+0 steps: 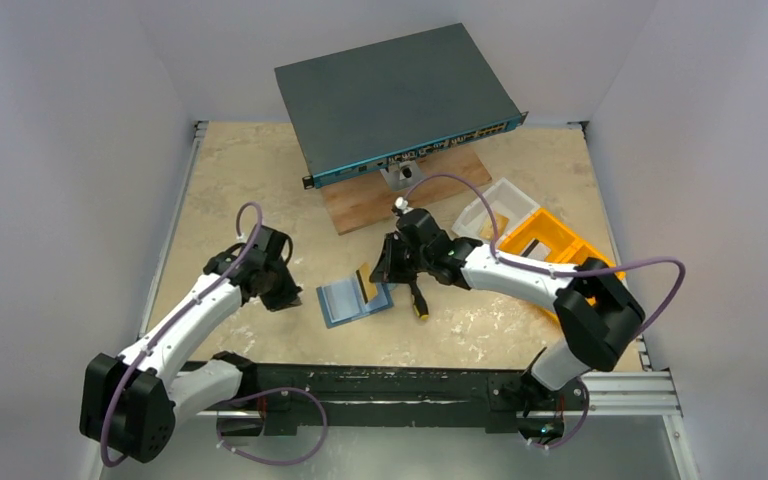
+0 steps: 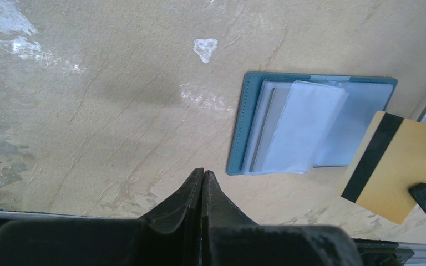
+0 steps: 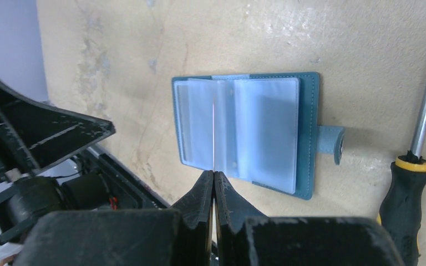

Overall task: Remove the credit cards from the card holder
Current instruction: Remove the credit card from the card holder, then place the credit card in the storage box, then remove the credit card from the card holder.

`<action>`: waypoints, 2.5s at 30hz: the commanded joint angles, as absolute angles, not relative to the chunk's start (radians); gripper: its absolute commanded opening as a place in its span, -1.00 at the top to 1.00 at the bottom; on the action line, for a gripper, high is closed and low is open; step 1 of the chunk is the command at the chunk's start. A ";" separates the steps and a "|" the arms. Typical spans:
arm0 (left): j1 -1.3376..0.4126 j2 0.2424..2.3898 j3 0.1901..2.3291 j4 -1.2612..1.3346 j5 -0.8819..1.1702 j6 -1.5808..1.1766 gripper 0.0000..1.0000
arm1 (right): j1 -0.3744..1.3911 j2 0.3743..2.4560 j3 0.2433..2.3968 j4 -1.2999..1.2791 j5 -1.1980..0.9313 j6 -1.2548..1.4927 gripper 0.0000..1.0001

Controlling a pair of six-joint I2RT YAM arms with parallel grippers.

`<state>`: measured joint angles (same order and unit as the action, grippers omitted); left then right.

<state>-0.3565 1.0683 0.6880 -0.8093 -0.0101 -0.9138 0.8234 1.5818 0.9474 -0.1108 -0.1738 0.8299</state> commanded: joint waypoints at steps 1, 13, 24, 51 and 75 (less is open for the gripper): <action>-0.358 1.025 0.726 -0.807 0.054 -0.854 1.00 | 0.801 1.478 0.991 -0.171 -0.110 0.842 1.00; -0.366 0.900 0.700 -0.731 0.271 -0.748 0.30 | 0.492 1.155 0.920 -0.426 -0.003 0.806 1.00; -0.373 0.865 0.702 -0.728 0.362 -0.675 -0.78 | 0.089 1.214 0.963 -0.411 -0.063 0.698 1.00; -0.372 0.869 0.682 -0.724 0.397 -0.673 -0.85 | -0.053 1.533 1.120 -0.308 -0.128 0.620 0.15; -0.338 0.970 0.742 -0.881 0.045 -0.877 -0.88 | 0.883 1.536 1.060 -0.306 0.116 0.748 0.11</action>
